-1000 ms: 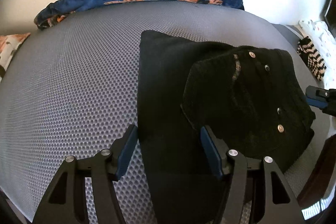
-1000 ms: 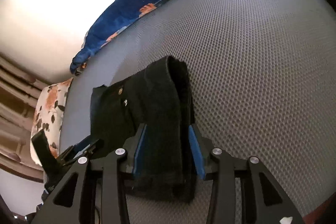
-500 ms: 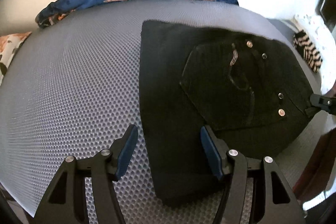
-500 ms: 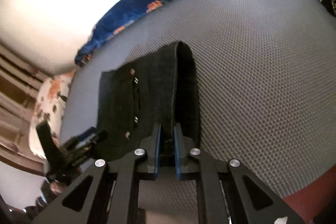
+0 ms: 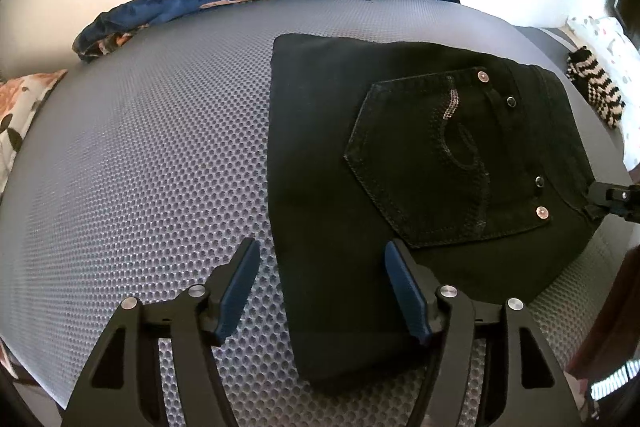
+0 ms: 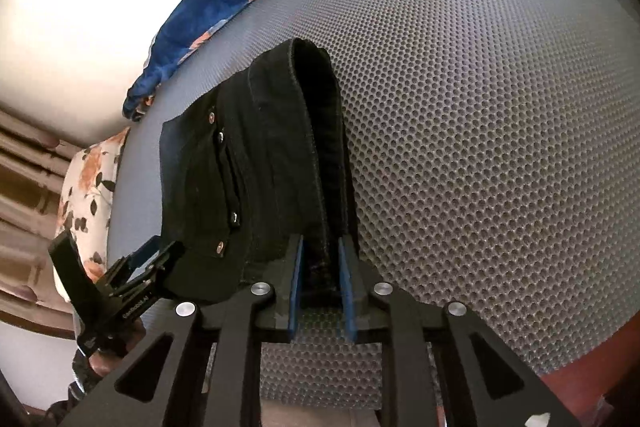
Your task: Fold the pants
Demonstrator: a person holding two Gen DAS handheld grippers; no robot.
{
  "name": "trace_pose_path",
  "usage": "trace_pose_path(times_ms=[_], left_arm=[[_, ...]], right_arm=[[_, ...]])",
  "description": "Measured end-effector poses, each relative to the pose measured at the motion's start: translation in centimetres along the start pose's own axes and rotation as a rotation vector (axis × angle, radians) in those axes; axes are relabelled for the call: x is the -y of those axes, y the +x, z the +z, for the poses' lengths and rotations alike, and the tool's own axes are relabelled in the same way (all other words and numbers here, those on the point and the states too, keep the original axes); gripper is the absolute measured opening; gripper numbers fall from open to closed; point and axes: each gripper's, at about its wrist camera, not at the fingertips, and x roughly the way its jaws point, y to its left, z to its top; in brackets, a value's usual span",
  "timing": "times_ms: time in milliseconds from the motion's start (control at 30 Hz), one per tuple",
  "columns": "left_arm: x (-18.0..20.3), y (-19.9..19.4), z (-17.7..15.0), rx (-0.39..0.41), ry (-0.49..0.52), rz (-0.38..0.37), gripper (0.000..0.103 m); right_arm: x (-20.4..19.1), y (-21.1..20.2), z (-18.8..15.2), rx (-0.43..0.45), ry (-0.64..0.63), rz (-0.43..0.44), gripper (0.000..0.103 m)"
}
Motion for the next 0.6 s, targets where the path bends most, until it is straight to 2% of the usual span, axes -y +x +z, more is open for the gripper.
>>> trace_pose_path(times_ms=[233, 300, 400, 600], left_arm=[[0.1, 0.1, 0.1, -0.005, -0.009, 0.013, 0.068], [0.3, 0.0, 0.1, -0.002, -0.001, 0.024, 0.068], [0.7, -0.4, 0.2, 0.007, 0.026, 0.044, 0.068], [0.5, -1.3, 0.5, 0.028, 0.030, 0.023, 0.068]], right_arm=[[0.1, -0.5, 0.8, -0.005, -0.026, -0.040, 0.035], [-0.1, -0.5, 1.1, -0.007, -0.033, -0.054, 0.042], [-0.8, -0.3, 1.7, -0.009, -0.053, -0.069, 0.047], [-1.2, 0.4, 2.3, -0.004, -0.058, -0.064, 0.048]])
